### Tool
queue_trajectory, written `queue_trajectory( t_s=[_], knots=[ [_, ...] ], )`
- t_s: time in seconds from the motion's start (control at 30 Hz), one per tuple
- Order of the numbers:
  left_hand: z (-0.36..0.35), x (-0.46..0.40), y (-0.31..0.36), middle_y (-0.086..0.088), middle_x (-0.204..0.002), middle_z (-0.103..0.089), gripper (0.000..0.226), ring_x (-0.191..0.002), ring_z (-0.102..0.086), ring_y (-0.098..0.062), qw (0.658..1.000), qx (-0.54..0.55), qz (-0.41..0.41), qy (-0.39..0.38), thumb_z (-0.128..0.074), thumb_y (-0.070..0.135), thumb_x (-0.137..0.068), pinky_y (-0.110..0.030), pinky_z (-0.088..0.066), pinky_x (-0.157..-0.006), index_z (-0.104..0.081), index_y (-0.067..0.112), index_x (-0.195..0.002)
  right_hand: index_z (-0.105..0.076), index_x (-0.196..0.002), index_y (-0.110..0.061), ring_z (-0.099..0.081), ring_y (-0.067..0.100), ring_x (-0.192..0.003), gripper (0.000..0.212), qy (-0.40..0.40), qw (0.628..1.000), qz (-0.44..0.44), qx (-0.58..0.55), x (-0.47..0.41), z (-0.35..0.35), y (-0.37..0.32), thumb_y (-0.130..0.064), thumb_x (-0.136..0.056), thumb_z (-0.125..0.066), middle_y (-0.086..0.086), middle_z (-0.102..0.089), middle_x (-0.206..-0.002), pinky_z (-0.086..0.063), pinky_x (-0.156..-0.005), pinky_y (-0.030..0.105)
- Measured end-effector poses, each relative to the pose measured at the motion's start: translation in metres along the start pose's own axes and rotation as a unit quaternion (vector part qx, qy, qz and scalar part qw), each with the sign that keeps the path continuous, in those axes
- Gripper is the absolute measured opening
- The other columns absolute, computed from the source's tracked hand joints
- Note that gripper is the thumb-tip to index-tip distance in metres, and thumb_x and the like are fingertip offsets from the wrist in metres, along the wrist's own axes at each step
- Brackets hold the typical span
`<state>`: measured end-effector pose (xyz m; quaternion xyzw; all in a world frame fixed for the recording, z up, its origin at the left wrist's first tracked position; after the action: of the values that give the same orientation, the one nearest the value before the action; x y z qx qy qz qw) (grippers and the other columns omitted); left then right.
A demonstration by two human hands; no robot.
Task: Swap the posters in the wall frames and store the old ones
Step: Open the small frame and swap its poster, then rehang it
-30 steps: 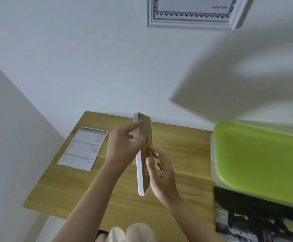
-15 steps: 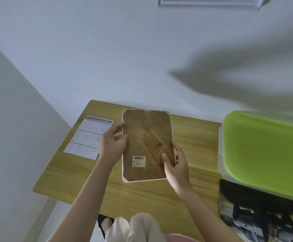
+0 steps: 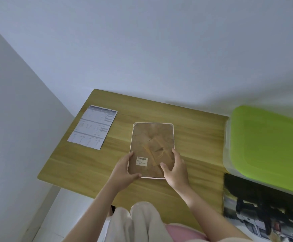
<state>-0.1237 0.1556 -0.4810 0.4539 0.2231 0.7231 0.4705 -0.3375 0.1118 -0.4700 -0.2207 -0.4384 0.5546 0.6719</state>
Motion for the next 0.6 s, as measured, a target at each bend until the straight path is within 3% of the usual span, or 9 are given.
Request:
queue_trajectory(
  t_s=[0.1, 0.2, 0.4, 0.6],
  knots=[
    [0.009, -0.001, -0.005, 0.009, -0.148, -0.032, 0.094, -0.132, -0.028, -0.018, 0.996, -0.085, -0.025, 0.021, -0.080, 0.033, -0.066, -0.026, -0.019, -0.106, -0.028, 0.026, -0.145, -0.033, -0.142, -0.015, -0.046, 0.023, -0.122, 0.075, -0.023, 0.994, 0.035, 0.106, -0.006, -0.002, -0.007, -0.034, -0.080, -0.072, 0.009, -0.047, -0.128, -0.035, -0.095, 0.024],
    [0.014, -0.001, -0.008, 0.011, -0.149, -0.030, 0.094, -0.129, -0.026, -0.016, 0.996, -0.082, -0.036, 0.026, -0.079, 0.036, -0.065, -0.024, -0.016, -0.102, -0.029, 0.030, -0.144, -0.033, -0.141, -0.014, -0.047, 0.025, -0.120, 0.077, -0.038, 0.984, 0.034, 0.173, -0.007, -0.006, -0.009, -0.041, -0.080, -0.070, 0.010, -0.046, -0.126, -0.040, -0.095, 0.030],
    [0.014, -0.001, -0.011, 0.013, -0.149, -0.030, 0.091, -0.126, -0.029, -0.015, 0.996, -0.064, -0.055, 0.037, -0.078, 0.033, -0.066, -0.023, -0.017, -0.099, -0.030, 0.033, -0.143, -0.045, -0.126, -0.018, -0.045, 0.028, -0.120, 0.068, -0.038, 0.983, 0.017, 0.177, -0.035, 0.006, -0.017, -0.046, -0.072, -0.074, 0.008, -0.044, -0.124, -0.041, -0.097, 0.037],
    [0.012, 0.001, -0.011, 0.026, -0.142, -0.025, 0.087, -0.123, -0.025, -0.014, 0.997, -0.043, -0.052, 0.040, -0.075, 0.020, -0.074, -0.022, -0.017, -0.098, -0.026, 0.034, -0.144, -0.038, -0.137, -0.019, -0.039, 0.035, -0.126, 0.083, -0.057, 0.978, 0.008, 0.201, -0.089, 0.014, -0.044, -0.045, -0.069, -0.078, 0.015, -0.035, -0.132, -0.036, -0.105, 0.040]
  ],
)
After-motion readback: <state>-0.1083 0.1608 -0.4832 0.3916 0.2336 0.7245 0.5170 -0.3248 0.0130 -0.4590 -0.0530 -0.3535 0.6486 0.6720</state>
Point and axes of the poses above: each hand's wrist, its own x-axis away from the middle knuckle, its own z-axis out of the back of the hand, y = z × x, the point moved 9 cm from there along -x, towards the middle knuckle
